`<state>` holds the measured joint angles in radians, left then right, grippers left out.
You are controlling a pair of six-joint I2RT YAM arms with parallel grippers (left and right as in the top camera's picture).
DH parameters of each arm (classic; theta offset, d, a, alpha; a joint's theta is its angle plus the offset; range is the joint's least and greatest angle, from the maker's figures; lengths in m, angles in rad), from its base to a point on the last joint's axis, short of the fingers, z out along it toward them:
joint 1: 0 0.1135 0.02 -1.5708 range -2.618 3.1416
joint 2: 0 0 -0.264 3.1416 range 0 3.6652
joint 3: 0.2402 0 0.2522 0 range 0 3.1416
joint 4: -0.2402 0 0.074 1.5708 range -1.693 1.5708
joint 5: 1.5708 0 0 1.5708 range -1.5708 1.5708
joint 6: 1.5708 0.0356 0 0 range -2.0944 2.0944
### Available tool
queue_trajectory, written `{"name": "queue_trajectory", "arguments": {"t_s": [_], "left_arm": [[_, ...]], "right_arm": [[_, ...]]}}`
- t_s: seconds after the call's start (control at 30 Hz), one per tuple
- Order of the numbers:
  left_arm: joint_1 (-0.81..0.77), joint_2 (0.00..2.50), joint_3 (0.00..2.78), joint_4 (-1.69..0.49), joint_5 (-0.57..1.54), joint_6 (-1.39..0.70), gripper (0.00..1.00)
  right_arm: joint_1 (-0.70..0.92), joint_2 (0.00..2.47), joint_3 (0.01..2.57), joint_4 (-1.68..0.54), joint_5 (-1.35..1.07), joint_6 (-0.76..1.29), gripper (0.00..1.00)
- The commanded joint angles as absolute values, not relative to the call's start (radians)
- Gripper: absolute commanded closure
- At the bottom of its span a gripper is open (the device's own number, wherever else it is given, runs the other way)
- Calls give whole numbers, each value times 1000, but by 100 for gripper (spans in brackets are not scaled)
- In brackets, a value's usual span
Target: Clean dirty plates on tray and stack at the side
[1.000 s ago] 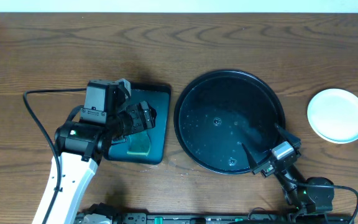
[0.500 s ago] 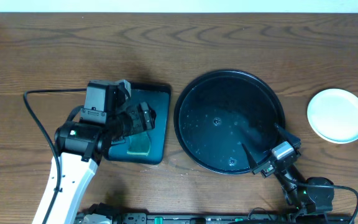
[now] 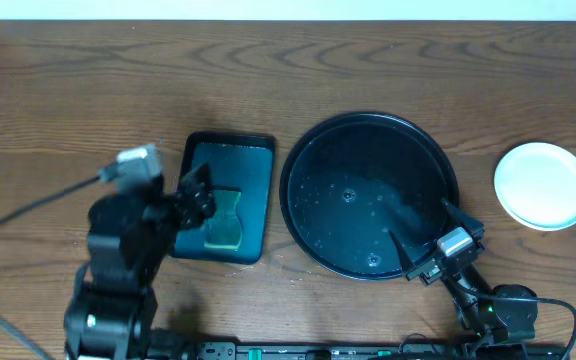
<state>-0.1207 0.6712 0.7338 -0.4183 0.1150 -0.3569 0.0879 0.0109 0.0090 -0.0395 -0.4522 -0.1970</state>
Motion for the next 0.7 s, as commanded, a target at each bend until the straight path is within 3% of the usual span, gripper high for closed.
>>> {"name": "queue_trajectory", "arguments": {"t_s": [0.0, 0.43, 0.67], "left_arm": [[-44, 480, 569, -281, 77, -321, 16], [4, 15, 199, -48, 62, -214, 16], [4, 1, 1, 155, 55, -214, 16]], "right_arm": [[82, 5, 6, -41, -453, -207, 1], [82, 5, 6, -41, -453, -207, 1], [82, 7, 6, -41, -453, -207, 1]]}}
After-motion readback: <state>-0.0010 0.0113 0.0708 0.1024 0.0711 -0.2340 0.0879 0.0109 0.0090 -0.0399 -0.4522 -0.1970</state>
